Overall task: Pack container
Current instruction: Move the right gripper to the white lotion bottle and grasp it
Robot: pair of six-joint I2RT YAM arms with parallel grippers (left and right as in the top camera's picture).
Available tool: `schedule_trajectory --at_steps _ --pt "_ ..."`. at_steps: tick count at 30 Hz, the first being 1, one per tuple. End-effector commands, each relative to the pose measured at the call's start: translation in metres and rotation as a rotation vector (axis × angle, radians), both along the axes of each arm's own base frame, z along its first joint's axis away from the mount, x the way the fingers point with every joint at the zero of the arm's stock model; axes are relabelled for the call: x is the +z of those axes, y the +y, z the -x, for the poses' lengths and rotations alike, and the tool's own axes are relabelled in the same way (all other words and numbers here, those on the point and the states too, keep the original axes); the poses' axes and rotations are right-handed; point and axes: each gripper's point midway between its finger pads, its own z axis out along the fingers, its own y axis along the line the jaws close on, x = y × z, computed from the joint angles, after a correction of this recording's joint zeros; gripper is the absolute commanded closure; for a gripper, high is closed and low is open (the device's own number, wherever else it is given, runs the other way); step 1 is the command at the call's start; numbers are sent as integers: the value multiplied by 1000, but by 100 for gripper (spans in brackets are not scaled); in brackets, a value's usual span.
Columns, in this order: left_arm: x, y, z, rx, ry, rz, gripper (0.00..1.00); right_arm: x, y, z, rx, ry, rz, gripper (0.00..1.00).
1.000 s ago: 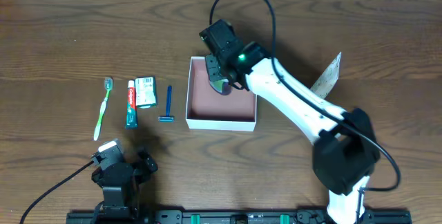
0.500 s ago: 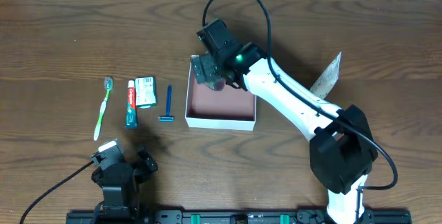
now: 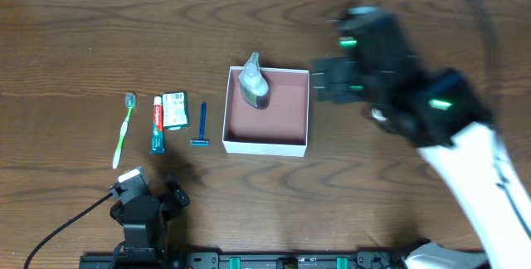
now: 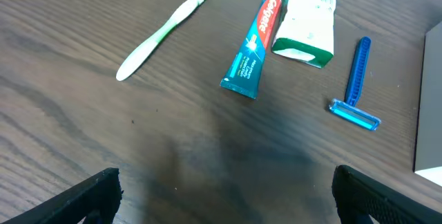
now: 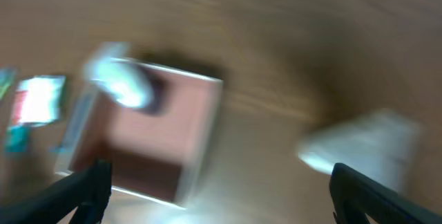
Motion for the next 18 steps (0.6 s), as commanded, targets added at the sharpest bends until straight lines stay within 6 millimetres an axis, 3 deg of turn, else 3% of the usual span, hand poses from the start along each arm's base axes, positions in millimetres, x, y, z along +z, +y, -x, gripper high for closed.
schedule_trajectory --at_steps 1,7,13,18 --pt "-8 -1 3 -6 25 -4 2 -25 -52 -4 -190 109 24 1" --pt "-9 -1 3 -6 25 -4 2 -67 -92 -9 -334 248 19 2" --pt "-8 -1 3 -6 25 -4 2 -127 -107 -28 -423 346 16 6" --pt "-8 -1 3 -6 25 -4 2 -156 -103 -30 -420 434 -15 38"
